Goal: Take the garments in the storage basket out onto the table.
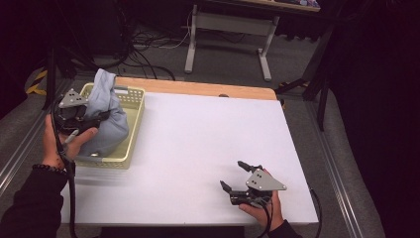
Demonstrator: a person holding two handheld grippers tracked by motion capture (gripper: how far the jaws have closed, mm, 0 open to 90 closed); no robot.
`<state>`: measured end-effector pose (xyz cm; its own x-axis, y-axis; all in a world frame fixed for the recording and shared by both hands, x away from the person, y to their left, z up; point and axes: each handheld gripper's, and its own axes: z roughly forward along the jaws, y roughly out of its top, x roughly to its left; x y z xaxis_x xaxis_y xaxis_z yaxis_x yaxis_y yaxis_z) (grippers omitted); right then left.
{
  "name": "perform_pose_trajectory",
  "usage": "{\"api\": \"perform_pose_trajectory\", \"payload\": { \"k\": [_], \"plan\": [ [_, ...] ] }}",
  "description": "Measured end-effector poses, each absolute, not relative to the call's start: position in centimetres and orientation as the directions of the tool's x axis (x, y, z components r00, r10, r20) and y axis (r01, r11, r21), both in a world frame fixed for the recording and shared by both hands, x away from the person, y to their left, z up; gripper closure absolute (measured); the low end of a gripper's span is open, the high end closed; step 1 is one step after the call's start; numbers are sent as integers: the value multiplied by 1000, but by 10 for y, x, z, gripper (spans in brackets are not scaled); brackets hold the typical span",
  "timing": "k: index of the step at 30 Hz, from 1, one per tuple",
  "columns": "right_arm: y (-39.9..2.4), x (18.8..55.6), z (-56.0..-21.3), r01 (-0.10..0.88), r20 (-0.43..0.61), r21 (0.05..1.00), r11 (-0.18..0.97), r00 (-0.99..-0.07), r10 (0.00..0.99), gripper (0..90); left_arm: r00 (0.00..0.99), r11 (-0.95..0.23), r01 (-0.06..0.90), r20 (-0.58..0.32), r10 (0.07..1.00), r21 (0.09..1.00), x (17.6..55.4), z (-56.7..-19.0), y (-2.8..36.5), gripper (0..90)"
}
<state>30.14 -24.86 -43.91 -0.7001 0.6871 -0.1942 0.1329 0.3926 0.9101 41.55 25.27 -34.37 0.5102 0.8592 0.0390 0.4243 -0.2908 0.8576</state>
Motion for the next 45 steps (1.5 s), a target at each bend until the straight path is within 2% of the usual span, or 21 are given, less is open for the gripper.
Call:
{"api": "perform_pose_trajectory", "payload": {
  "k": [9, 21, 23, 32, 41, 45],
  "plan": [
    [-270, 296, -439, 171, -163, 925, 339, -628, 761, 158, 564, -219, 275, 27, 826, 936, 401, -323, 233, 657],
    [-275, 288, -442, 179, -171, 921, 345, -611, 773, 158, 687, -205, 170, 33, 726, 964, 393, -308, 176, 658],
    [-275, 288, -442, 176, -175, 921, 347, -610, 773, 158, 698, -208, 166, 34, 715, 964, 392, -307, 171, 657],
    [-274, 287, -442, 176, -172, 921, 347, -616, 769, 158, 822, -258, 122, 48, 568, 958, 386, -311, 97, 657],
    [-275, 286, -443, 172, -177, 920, 351, -618, 766, 158, 896, -296, 138, 8, 443, 945, 382, -330, 38, 651],
    [-275, 286, -442, 170, -180, 920, 353, -618, 766, 158, 905, -311, 151, -4, 426, 938, 382, -340, 21, 631]
  ]
}}
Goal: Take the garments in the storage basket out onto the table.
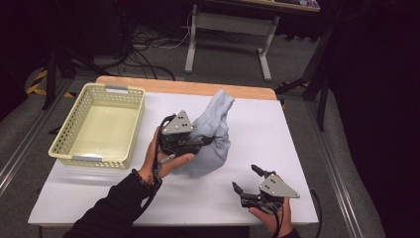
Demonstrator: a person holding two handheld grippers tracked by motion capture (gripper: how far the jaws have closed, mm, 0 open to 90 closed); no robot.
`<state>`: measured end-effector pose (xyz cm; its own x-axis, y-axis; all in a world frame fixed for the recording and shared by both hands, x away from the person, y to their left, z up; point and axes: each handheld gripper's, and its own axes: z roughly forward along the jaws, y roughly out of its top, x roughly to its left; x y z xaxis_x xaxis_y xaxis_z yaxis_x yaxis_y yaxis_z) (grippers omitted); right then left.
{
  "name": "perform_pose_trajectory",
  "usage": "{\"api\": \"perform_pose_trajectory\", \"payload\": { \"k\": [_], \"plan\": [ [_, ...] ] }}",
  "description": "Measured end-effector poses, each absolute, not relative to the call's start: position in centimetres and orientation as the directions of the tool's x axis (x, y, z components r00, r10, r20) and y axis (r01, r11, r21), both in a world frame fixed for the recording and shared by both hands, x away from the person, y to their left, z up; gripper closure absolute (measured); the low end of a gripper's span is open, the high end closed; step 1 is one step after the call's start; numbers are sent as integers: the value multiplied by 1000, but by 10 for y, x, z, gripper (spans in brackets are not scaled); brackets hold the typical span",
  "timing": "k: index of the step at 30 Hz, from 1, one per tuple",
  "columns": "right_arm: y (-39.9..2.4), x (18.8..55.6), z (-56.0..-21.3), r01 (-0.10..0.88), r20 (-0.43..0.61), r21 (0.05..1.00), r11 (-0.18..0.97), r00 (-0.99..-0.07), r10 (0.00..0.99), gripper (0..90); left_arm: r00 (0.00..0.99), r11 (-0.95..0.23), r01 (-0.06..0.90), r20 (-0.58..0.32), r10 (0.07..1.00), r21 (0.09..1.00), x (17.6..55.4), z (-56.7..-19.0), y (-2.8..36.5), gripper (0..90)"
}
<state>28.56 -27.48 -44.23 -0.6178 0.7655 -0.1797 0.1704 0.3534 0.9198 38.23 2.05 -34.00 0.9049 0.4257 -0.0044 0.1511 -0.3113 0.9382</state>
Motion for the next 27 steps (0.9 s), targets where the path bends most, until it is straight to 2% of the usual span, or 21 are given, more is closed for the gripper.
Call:
{"api": "perform_pose_trajectory", "payload": {
  "k": [4, 7, 13, 16, 20, 27],
  "plan": [
    [-275, 285, -442, 169, -181, 920, 354, -618, 765, 158, 907, -355, 173, -8, 422, 919, 384, -353, 3, 576],
    [-276, 285, -442, 170, -182, 920, 354, -615, 768, 158, 892, -357, 206, -24, 452, 911, 388, -359, 0, 438],
    [-277, 286, -442, 174, -175, 922, 347, -612, 771, 161, 864, -311, 222, -38, 502, 924, 390, -358, 13, 256],
    [-277, 286, -441, 175, -174, 922, 346, -610, 773, 168, 844, -309, 182, 13, 536, 933, 383, -352, 26, 217],
    [-277, 286, -436, 168, -176, 925, 342, -607, 775, 232, 850, -320, 127, 63, 523, 939, 368, -354, 44, 193],
    [-274, 296, -418, 177, -168, 921, 346, -622, 765, 352, 861, -454, 90, 160, 483, 886, 338, -390, 65, 204]
  ]
}}
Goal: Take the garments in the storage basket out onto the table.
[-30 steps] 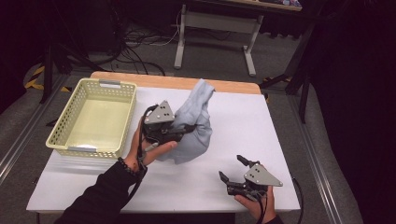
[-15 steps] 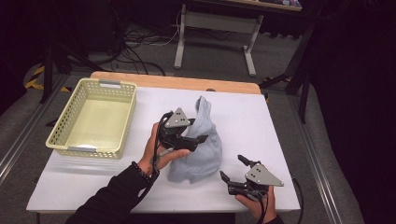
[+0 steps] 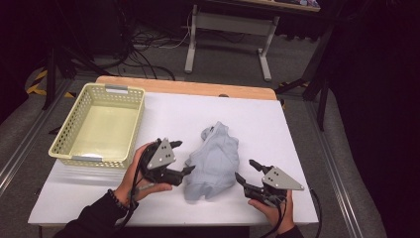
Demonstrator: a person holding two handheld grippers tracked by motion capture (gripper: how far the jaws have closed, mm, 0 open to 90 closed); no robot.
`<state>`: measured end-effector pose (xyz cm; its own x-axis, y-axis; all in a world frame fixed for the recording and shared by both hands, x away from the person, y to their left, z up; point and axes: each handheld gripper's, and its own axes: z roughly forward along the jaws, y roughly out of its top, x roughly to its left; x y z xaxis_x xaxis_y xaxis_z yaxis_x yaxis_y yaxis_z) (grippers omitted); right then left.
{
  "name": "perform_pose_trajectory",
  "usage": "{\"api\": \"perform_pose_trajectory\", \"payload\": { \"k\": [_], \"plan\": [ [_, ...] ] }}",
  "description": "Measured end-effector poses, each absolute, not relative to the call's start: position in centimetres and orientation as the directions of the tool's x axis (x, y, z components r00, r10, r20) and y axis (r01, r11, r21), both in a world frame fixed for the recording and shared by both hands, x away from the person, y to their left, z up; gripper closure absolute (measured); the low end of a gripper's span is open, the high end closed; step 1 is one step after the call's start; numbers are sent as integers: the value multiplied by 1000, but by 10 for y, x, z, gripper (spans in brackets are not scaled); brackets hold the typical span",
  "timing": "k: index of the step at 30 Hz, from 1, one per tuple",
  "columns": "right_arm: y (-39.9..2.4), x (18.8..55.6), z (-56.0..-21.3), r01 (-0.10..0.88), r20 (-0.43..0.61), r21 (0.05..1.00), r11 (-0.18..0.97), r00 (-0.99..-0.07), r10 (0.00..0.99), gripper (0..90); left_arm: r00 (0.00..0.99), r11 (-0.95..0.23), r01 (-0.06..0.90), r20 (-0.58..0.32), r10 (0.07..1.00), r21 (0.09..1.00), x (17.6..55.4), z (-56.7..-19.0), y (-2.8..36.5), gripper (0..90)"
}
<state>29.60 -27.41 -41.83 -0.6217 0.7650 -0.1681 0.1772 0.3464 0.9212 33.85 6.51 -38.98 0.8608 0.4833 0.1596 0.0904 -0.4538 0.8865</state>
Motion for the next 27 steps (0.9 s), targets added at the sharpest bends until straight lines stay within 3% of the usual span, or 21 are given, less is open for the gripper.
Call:
{"api": "perform_pose_trajectory", "payload": {
  "k": [5, 9, 15, 17, 20, 22, 24, 25, 27],
  "plan": [
    [-263, 325, -402, 203, -168, 916, 347, -590, 789, 336, 897, -557, 156, 119, 426, 816, 324, -437, 65, 222],
    [-256, 354, -397, 250, -129, 911, 328, -582, 803, 309, 920, -604, 156, 108, 376, 782, 319, -451, 57, 231],
    [-259, 396, -419, 382, -14, 881, 279, -569, 822, 288, 928, -639, 169, 97, 359, 751, 320, -465, 43, 289],
    [-263, 401, -431, 429, 39, 864, 264, -579, 815, 294, 929, -657, 189, 83, 360, 730, 322, -470, 37, 363],
    [-266, 401, -436, 444, 59, 857, 264, -592, 804, 336, 933, -645, 193, 65, 354, 740, 325, -469, 36, 443],
    [-268, 398, -444, 452, 86, 849, 274, -629, 772, 475, 940, -645, 193, 49, 338, 740, 325, -469, 37, 677],
    [-267, 397, -445, 445, 83, 847, 289, -650, 756, 593, 939, -639, 182, 60, 338, 747, 324, -469, 38, 787],
    [-265, 395, -444, 431, 75, 851, 301, -665, 743, 651, 943, -637, 174, 59, 328, 751, 324, -469, 38, 811],
    [-264, 393, -442, 416, 57, 854, 313, -671, 739, 672, 944, -637, 158, 73, 321, 754, 322, -467, 40, 817]
  ]
}}
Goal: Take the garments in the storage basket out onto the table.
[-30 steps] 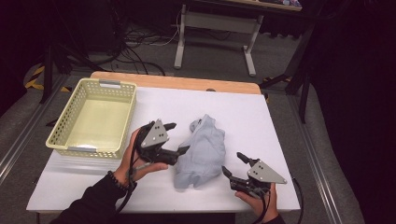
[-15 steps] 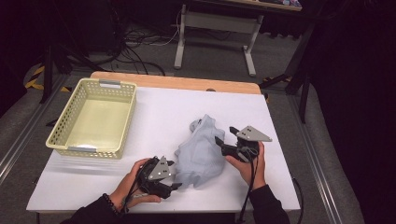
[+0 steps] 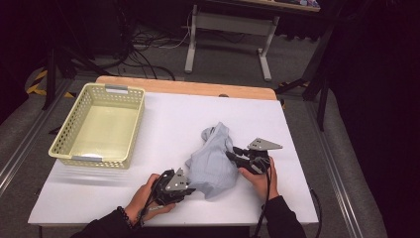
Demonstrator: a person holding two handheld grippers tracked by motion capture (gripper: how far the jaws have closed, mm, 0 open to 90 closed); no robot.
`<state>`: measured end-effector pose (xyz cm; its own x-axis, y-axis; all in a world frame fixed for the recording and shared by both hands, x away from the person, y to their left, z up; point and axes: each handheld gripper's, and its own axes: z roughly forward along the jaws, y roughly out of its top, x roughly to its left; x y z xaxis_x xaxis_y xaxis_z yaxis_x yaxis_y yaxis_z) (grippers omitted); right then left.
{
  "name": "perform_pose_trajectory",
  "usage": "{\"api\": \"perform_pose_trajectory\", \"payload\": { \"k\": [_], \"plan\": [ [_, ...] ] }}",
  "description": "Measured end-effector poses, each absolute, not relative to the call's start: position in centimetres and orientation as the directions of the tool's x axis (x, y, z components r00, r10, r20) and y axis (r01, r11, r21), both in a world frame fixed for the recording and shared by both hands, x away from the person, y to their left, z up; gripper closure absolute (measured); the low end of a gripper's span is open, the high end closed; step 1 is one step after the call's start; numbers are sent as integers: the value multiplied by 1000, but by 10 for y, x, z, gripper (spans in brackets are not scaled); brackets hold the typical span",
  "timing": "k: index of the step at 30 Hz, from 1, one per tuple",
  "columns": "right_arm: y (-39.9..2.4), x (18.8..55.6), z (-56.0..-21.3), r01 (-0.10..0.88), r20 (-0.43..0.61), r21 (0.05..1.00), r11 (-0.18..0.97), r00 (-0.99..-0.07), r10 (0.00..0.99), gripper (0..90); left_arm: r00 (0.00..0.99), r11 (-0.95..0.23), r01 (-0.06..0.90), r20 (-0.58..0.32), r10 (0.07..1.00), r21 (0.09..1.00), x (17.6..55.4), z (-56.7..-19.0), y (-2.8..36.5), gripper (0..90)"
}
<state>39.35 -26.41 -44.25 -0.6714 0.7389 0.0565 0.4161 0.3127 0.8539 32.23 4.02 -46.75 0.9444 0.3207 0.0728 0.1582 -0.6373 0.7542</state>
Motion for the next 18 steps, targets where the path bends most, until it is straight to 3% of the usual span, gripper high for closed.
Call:
{"api": "perform_pose_trajectory", "payload": {
  "k": [1, 16, 18],
  "plan": [
    [-262, 388, -436, 368, -12, 861, 352, -676, 737, 749, 944, -635, 154, 76, 320, 757, 321, -466, 42, 825],
    [-271, 326, -356, 66, -162, 967, 247, -591, 791, 791, 906, -422, 51, 136, 400, 905, 303, -406, 79, 820],
    [-269, 319, -350, 38, -169, 972, 234, -580, 797, 849, 901, -405, 35, 147, 409, 914, 300, -400, 83, 823]
  ]
}}
